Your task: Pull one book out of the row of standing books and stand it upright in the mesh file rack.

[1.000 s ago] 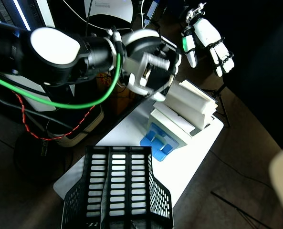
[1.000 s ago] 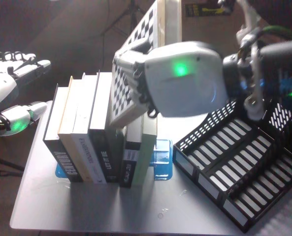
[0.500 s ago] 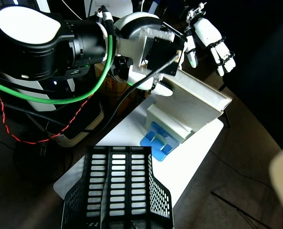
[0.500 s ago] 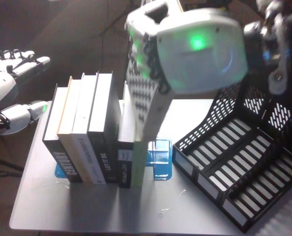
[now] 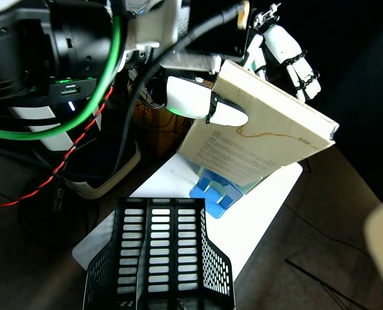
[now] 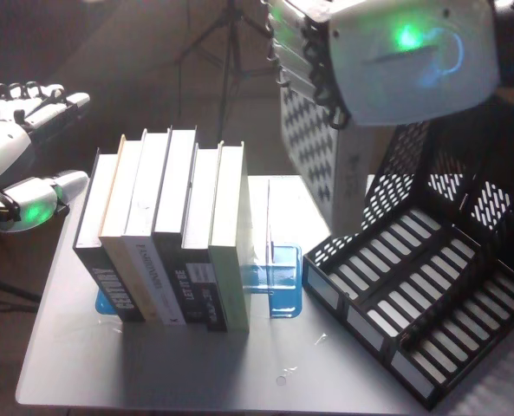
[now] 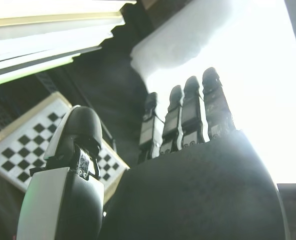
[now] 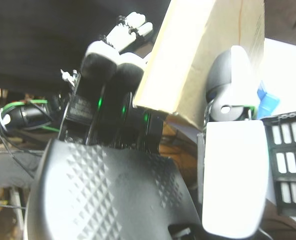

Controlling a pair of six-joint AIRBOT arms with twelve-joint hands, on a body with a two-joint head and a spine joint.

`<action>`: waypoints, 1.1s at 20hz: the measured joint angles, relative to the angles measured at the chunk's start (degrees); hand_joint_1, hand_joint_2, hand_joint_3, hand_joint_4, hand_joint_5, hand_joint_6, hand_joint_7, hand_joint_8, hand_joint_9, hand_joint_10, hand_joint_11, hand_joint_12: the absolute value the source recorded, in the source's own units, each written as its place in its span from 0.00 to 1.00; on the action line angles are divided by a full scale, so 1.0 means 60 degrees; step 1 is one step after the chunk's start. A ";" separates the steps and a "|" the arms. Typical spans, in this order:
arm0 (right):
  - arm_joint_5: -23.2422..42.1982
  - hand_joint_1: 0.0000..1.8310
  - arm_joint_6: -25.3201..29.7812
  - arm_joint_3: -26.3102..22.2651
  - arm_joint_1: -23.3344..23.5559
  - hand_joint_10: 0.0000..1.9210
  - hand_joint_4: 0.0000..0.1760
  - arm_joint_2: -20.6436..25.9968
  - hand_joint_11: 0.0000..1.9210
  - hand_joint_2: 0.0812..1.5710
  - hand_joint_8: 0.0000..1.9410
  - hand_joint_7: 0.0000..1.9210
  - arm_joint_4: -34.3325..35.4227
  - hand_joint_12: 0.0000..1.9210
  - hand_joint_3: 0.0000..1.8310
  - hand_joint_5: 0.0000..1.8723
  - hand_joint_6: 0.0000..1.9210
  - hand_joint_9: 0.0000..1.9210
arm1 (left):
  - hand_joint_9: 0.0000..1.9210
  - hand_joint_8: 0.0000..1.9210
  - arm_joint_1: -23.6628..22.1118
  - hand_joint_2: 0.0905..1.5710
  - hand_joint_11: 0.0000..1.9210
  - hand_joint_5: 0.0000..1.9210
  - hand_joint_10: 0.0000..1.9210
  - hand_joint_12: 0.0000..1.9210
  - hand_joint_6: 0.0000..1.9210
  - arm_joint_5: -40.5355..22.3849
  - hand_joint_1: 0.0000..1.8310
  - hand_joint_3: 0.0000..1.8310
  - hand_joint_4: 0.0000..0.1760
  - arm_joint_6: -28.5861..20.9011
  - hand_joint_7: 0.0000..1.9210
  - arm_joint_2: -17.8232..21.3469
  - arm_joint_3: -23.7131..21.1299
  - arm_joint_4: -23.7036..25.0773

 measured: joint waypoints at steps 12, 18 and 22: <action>-0.1541 0.65 -0.0018 0.0415 -0.0448 1.00 0.00 0.0004 0.61 0.80 0.79 0.37 -0.1035 1.00 0.01 0.36 0.74 0.57 | 0.00 0.00 0.0131 0.88 0.00 0.07 0.00 0.00 0.00 0.0051 0.26 0.00 0.34 0.0022 0.02 0.0069 -0.0142 -0.0317; -0.2375 0.72 -0.0015 0.1089 -0.1169 0.86 0.00 -0.0652 0.11 0.79 0.67 0.36 -0.0947 0.99 0.00 0.39 0.76 0.32 | 0.00 0.00 0.0229 0.88 0.00 0.07 0.00 0.00 0.00 0.0062 0.27 0.00 0.32 0.0022 0.02 0.0120 -0.0186 -0.0419; -0.2659 0.68 -0.0026 0.1432 -0.1552 0.92 0.00 -0.0980 0.36 0.77 0.79 0.41 -0.0393 1.00 0.00 0.42 0.55 0.42 | 0.00 0.00 0.0328 0.88 0.00 0.07 0.00 0.00 0.00 0.0000 0.27 0.00 0.31 0.0022 0.01 0.0120 -0.0200 -0.0495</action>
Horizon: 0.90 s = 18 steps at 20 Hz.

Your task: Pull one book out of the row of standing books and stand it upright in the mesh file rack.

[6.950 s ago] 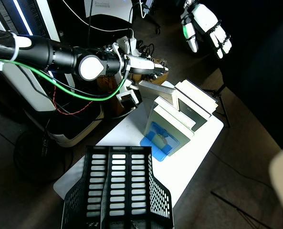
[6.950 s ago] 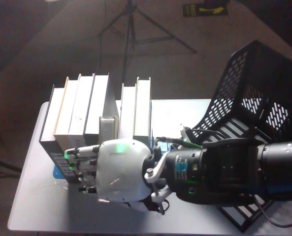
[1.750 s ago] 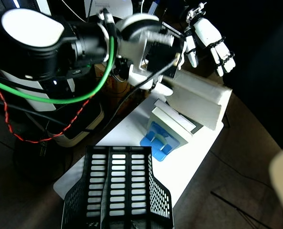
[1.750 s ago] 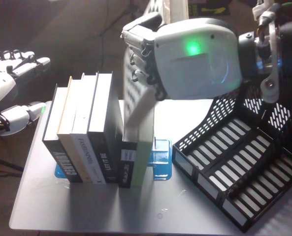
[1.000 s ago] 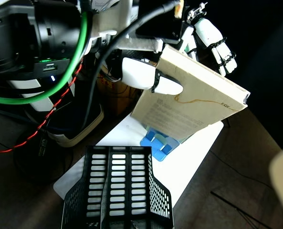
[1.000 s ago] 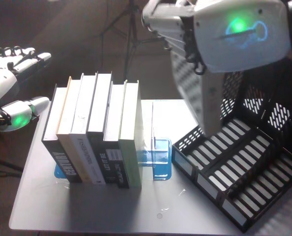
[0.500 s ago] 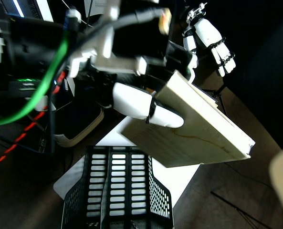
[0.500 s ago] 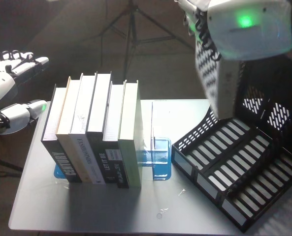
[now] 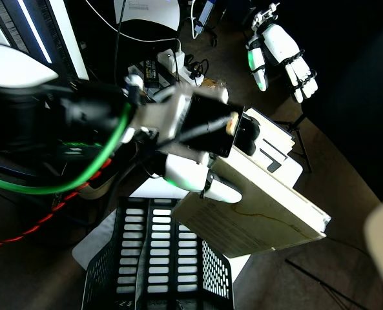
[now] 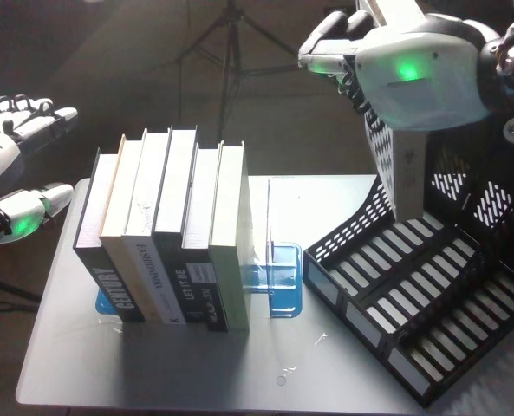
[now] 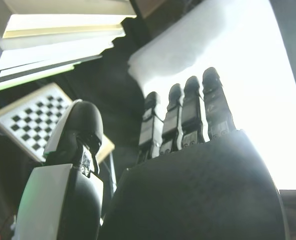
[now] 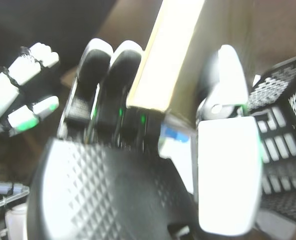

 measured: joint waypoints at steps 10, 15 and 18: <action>-0.0018 0.72 0.0011 0.0685 -0.0361 0.78 0.00 -0.0084 0.25 0.76 0.66 0.43 0.2805 0.94 0.00 0.40 0.64 0.39 | 0.00 0.00 0.0120 0.89 0.00 0.07 0.00 0.00 0.00 -0.0022 0.26 0.00 0.29 0.0000 0.01 0.0000 -0.0080 -0.0018; 0.0178 0.65 -0.0004 0.0783 -0.0419 0.69 0.00 0.0168 0.27 0.74 0.66 0.46 0.3723 0.89 0.00 0.45 0.60 0.40 | 0.00 0.00 0.0200 0.89 0.00 0.07 0.00 0.00 0.00 -0.0022 0.28 0.00 0.25 0.0000 0.01 0.0000 -0.0080 -0.0018; 0.0426 0.64 -0.0011 0.0922 -0.0590 0.68 0.00 -0.0036 0.26 0.75 0.66 0.45 0.4291 0.88 0.00 0.43 0.63 0.40 | 0.00 0.00 0.0219 0.88 0.00 0.08 0.00 0.00 0.00 -0.0040 0.28 0.00 0.23 -0.0004 0.01 0.0000 -0.0098 -0.0047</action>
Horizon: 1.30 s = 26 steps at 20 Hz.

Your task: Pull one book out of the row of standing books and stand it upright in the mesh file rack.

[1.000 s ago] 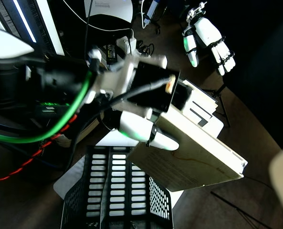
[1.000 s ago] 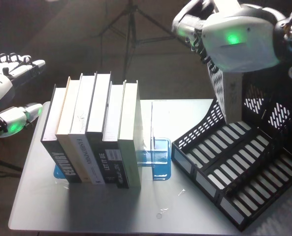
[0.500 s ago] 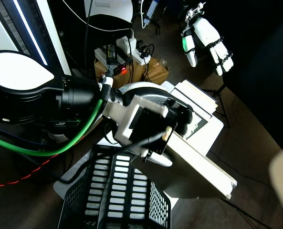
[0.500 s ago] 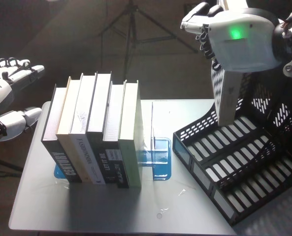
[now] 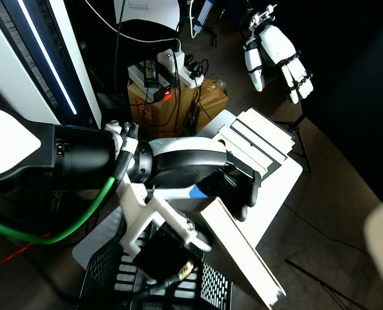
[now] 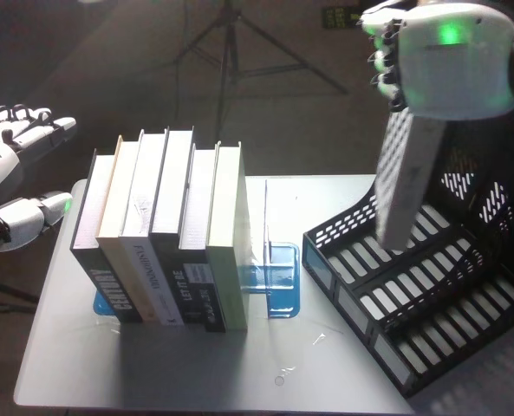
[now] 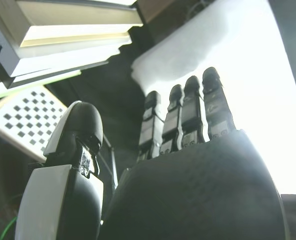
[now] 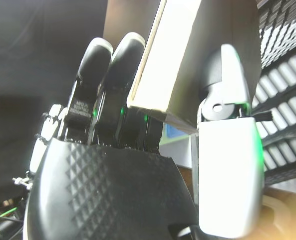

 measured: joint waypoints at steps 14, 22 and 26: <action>0.0215 0.66 -0.0040 0.0583 -0.0783 0.87 0.00 -0.0386 0.28 0.77 0.81 0.38 0.5453 0.98 0.00 0.46 0.55 0.35 | 0.00 0.00 0.0044 0.89 0.00 0.07 0.00 0.00 0.00 -0.0018 0.24 0.00 0.26 0.0000 0.00 0.0000 -0.0069 -0.0087; -0.0270 0.65 -0.0069 0.0849 -0.1475 0.69 0.00 -0.0667 0.20 0.76 0.75 0.40 0.8371 0.90 0.00 0.45 0.59 0.34 | 0.00 0.00 0.0157 0.89 0.00 0.07 0.00 0.00 0.00 0.0026 0.24 0.00 0.28 0.0000 0.00 0.0007 -0.0120 -0.0098; -0.0466 0.73 -0.0069 0.1253 -0.1472 0.84 0.00 -0.0874 0.24 0.77 0.71 0.39 0.8440 0.86 0.00 0.41 0.63 0.34 | 0.00 0.00 0.0157 0.89 0.00 0.07 0.00 0.00 0.00 0.0022 0.24 0.00 0.27 0.0000 0.00 0.0007 -0.0120 -0.0117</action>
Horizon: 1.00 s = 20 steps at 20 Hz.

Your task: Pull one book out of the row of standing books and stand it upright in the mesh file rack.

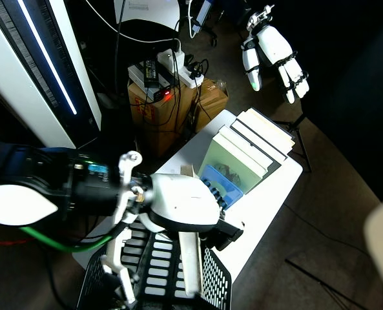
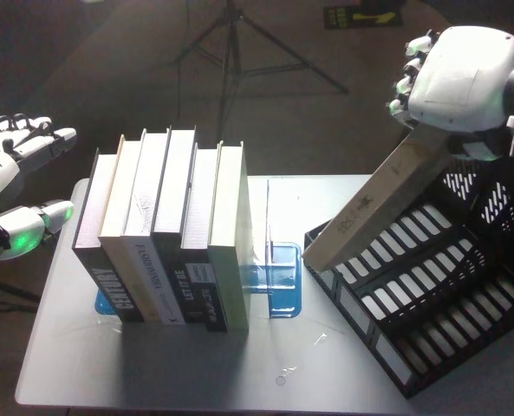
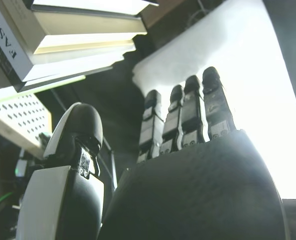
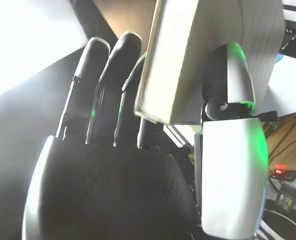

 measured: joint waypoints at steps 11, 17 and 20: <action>-0.1781 0.79 0.0007 0.0739 0.0714 0.78 0.00 -0.0492 0.30 0.78 0.68 0.38 0.0142 0.98 0.00 0.37 0.62 0.38 | 0.00 0.00 0.0000 0.89 0.00 0.07 0.00 0.00 0.00 0.0004 0.26 0.00 0.31 -0.0004 0.00 0.0000 0.0000 0.0025; -0.2437 0.75 -0.0007 0.1086 0.1093 0.79 0.00 -0.0856 0.37 0.75 0.63 0.43 0.0175 0.92 0.00 0.37 0.60 0.43 | 0.00 0.00 0.0000 0.89 0.00 0.07 0.00 0.00 0.00 0.0004 0.28 0.00 0.22 -0.0040 0.01 0.0000 0.0004 0.0087; -0.2885 0.73 0.0000 0.1184 0.1093 0.88 0.00 -0.0991 0.34 0.78 0.75 0.39 0.0193 0.98 0.00 0.36 0.58 0.40 | 0.00 0.00 0.0000 0.89 0.00 0.07 0.00 0.00 0.00 0.0004 0.28 0.00 0.21 -0.0106 0.00 0.0000 0.0004 0.0076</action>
